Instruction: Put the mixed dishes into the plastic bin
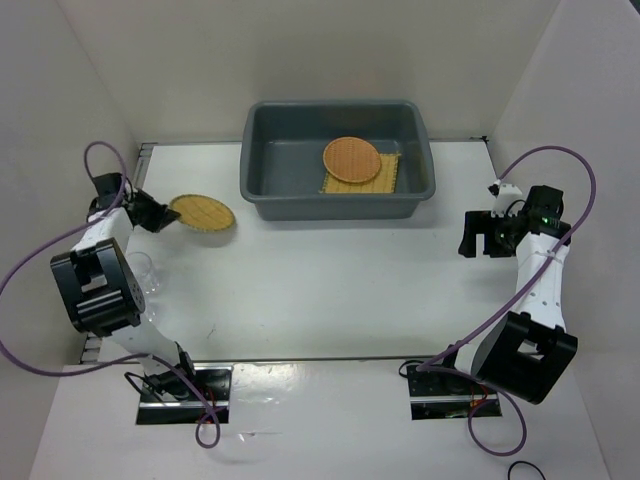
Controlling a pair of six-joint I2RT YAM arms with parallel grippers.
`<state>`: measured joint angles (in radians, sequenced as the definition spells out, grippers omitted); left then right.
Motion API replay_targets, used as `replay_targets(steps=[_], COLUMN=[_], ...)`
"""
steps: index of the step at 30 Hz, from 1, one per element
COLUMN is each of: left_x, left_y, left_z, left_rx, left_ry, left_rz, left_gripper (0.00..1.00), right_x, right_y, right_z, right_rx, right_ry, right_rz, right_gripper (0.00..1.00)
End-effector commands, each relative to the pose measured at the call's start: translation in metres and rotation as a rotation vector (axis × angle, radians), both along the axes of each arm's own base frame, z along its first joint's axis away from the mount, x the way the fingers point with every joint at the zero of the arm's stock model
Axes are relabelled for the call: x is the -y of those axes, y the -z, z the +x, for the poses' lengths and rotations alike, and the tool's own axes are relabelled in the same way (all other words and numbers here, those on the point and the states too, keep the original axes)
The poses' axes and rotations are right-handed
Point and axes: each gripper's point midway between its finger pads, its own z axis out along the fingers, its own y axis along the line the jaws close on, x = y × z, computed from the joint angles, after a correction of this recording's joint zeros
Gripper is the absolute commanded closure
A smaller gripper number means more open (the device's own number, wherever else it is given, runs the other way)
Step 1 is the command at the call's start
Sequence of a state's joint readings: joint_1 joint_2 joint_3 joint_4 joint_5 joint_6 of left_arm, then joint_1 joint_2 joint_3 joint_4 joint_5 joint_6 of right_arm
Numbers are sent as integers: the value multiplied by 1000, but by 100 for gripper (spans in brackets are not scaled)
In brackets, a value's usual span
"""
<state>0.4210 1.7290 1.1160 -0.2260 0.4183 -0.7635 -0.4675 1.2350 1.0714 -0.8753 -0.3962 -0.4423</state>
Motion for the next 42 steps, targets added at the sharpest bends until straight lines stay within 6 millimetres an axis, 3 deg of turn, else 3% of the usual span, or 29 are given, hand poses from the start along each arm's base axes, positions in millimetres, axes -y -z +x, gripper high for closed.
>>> replay_targets(steps=[1, 3, 9, 12, 13, 14, 15, 16, 18, 20, 21, 22, 23, 24, 26, 28, 29, 30, 31, 32, 33, 34, 35, 36, 37, 38, 40, 41, 42], left_x=[-31, -34, -18, -1, 0, 11, 18, 24, 54, 81, 109, 122, 137, 163, 184, 212, 221, 241, 252, 262, 285, 292, 305, 315, 325, 334, 342, 350, 348], left_y=[-91, -125, -166, -193, -211, -240, -246, -270, -312, -334, -331, -320, -352, -336, -345, -330, -308, -323, -322, -279, -270, -308, -258, -261, -290, -248, -242, -213, -210], left_z=[12, 18, 29, 39, 44, 52, 55, 64, 79, 92, 98, 116, 116, 128, 133, 144, 156, 155, 159, 177, 179, 170, 195, 194, 190, 203, 207, 212, 215], left_rx=[149, 212, 310, 412, 474, 551, 561, 663, 797, 829, 794, 762, 832, 785, 800, 768, 718, 759, 758, 652, 644, 710, 643, 672, 784, 682, 707, 637, 644], left_ry=[-167, -194, -209, -178, -160, -128, -110, -67, 62, 166, 235, 271, 326, 364, 397, 436, 443, 480, 497, 496, 542, 556, 561, 571, 626, 605, 603, 601, 584], left_rz=[93, 101, -52, -159, -166, -166, -178, -167, -203, -209, -197, -190, -147, -170, -170, -182, -186, -160, -146, -139, -109, -92, -100, -128, -195, -226, -221, -243, -234], left_gripper=[100, 100, 100, 100, 100, 100, 100, 100, 100, 100, 100, 100, 100, 100, 100, 100, 100, 100, 100, 100, 100, 100, 100, 100, 100, 100, 100, 100, 100], right_x=[2, 3, 2, 2, 2, 2, 3, 2, 2, 2, 2, 2, 2, 3, 3, 3, 3, 2, 3, 3, 3, 3, 3, 3, 3, 4, 4, 4, 4], right_y=[-7, -8, -6, -8, -8, -8, -9, -8, -8, -8, -8, -11, -11, -12, -14, -16, -16, -13, -14, -14, -14, -14, -17, -17, -17, -16, -19, -19, -19], right_z=[7, 9, 9, 9, 9, 9, 11, 9, 9, 9, 9, 8, 8, 10, 10, 9, 9, 8, 10, 10, 10, 10, 9, 9, 9, 9, 8, 8, 8], right_rx=[49, 57, 62, 70, 70, 70, 78, 78, 78, 78, 78, 86, 86, 94, 104, 112, 112, 104, 113, 113, 113, 113, 121, 121, 121, 118, 126, 126, 126], right_ry=[3, 3, -9, -9, -9, -9, -9, -9, -9, -9, -9, -9, -9, -9, -16, -16, -16, -16, -16, -16, -16, -16, -16, -16, -16, -11, -11, -11, -11], right_rz=[-11, -15, -14, -18, -18, -18, -22, -22, -22, -22, -22, -27, -27, -31, -41, -45, -45, -41, -46, -46, -46, -46, -50, -50, -50, -57, -61, -61, -61], right_gripper=[2, 2, 2, 2, 2, 2, 2, 2, 2, 2, 2, 2, 2, 2, 2, 2, 2, 2, 2, 2, 2, 2, 2, 2, 2, 2, 2, 2, 2])
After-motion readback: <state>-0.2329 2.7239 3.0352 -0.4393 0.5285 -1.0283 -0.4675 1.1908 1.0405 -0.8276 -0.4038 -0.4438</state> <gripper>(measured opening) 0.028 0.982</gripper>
